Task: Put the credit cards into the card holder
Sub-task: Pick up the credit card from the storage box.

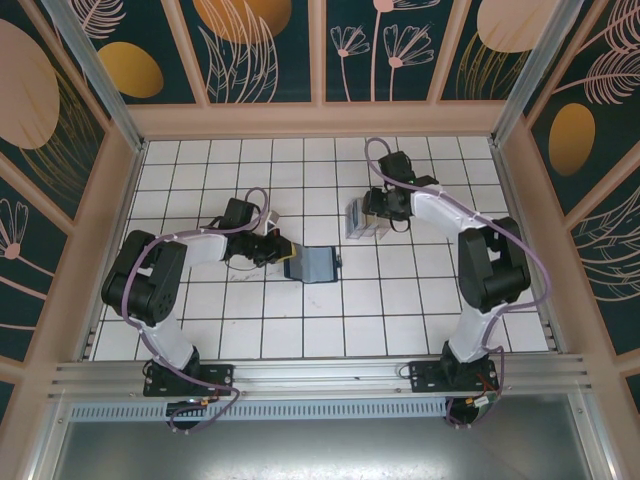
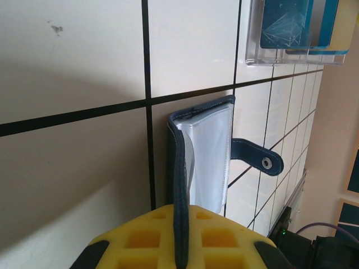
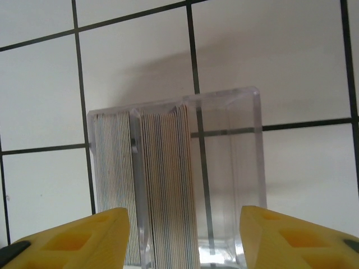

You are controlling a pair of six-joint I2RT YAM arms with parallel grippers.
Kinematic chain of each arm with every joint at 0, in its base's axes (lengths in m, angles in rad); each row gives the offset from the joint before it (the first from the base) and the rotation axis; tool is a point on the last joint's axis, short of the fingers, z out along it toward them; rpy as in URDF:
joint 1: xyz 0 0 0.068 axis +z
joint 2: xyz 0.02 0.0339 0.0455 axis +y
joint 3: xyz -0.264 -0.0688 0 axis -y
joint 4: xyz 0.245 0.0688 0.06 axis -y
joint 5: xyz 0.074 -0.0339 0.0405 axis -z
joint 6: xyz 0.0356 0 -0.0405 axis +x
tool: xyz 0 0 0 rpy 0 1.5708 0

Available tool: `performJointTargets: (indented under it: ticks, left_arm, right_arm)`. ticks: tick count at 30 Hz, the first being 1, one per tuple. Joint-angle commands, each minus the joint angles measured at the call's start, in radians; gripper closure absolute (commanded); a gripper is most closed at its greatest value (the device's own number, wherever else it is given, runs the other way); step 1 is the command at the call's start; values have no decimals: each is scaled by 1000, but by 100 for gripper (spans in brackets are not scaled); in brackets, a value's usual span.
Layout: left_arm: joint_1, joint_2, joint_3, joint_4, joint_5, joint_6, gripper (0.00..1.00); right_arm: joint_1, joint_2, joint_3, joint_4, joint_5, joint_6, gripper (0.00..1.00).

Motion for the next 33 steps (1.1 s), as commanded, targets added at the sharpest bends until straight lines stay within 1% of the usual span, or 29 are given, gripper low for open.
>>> performJointTargets:
  ticks: [1,5,11,14,17,19,23,33]
  left_arm:
    - [-5,7,20,-29,16,9,100]
    - [-5,6,8,-24,16,6,100]
    - [-5,14,1,-7,33,-11,100]
    - [-5,20,4,-18,22,-2,100]
    - [-5,19,-1,3,31,-22,100]
    - [-5,19,-3,0,26,-20,100]
    - [-6,15,-7,5,25,-29,100]
    - [-5,14,-13,7,13,-33,100]
  right_arm:
    - [-1,24,66,-30,-19,-37,48]
    - [-14,42,70,-26,-59,-35,48]
    - [-48,70,33,33,-225,-5,47]
    - [-46,84,30,47,-247,-5,47]
    - [-45,54,-3,88,-291,-2,47]
    - [-52,41,-22,122,-337,-5,48]
    - [-73,48,-32,136,-420,2,55]
    - [-97,-25,-92,231,-479,31,59]
